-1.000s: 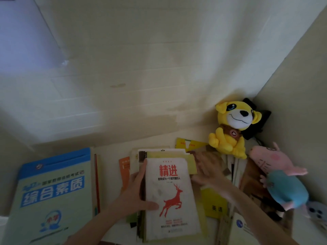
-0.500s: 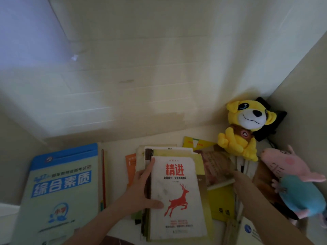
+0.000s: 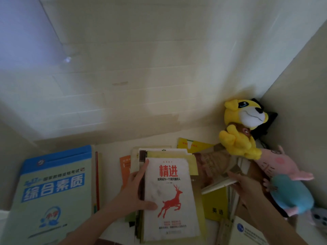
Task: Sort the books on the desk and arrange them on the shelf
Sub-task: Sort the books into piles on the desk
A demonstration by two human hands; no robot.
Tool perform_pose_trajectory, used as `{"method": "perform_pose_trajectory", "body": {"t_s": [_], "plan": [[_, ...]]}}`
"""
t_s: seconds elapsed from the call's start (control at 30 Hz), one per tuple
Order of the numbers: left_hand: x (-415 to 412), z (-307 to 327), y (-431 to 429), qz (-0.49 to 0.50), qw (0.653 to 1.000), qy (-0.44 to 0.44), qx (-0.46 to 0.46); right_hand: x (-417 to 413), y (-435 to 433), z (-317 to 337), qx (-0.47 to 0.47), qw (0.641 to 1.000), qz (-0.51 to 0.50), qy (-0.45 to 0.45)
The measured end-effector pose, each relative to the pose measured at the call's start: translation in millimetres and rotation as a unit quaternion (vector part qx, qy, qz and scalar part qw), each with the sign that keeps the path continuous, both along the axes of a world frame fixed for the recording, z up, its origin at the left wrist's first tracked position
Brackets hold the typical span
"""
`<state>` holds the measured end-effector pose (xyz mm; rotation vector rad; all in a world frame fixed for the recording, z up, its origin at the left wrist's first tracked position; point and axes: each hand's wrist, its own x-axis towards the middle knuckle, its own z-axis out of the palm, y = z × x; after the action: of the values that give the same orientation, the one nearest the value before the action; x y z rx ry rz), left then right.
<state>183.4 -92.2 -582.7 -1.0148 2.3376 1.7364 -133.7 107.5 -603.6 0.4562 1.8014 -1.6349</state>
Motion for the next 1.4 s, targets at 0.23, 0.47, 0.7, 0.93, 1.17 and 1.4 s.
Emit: {"method": "perform_pose_trajectory", "body": {"t_s": [0.23,0.47,0.7,0.93,1.17,1.4], "plan": [[-0.8,1.8,0.9,-0.002,1.0,-0.002,-0.009,42.5,15.1,108.2,0.027,0.954,0.098,0.28],[-0.8,-0.5,0.0,0.001,1.0,0.004,-0.016,55.6,12.5,202.8,0.009,0.88,0.193,0.434],[-0.4,-0.1,1.4,-0.001,1.0,0.005,-0.008,50.7,-15.0,253.3,-0.201,0.901,0.263,0.279],[-0.2,12.6,1.0,0.108,0.985,0.065,0.115,77.5,-66.4,128.9,-0.044,0.932,0.344,0.105],[-2.7,9.7,5.1,0.097,0.989,0.081,0.08,89.7,-74.0,64.0,0.015,0.942,0.304,0.142],[-5.3,6.4,5.8,0.112,0.992,0.057,0.032,94.3,-67.6,54.8,0.169,0.883,0.366,0.242]]}}
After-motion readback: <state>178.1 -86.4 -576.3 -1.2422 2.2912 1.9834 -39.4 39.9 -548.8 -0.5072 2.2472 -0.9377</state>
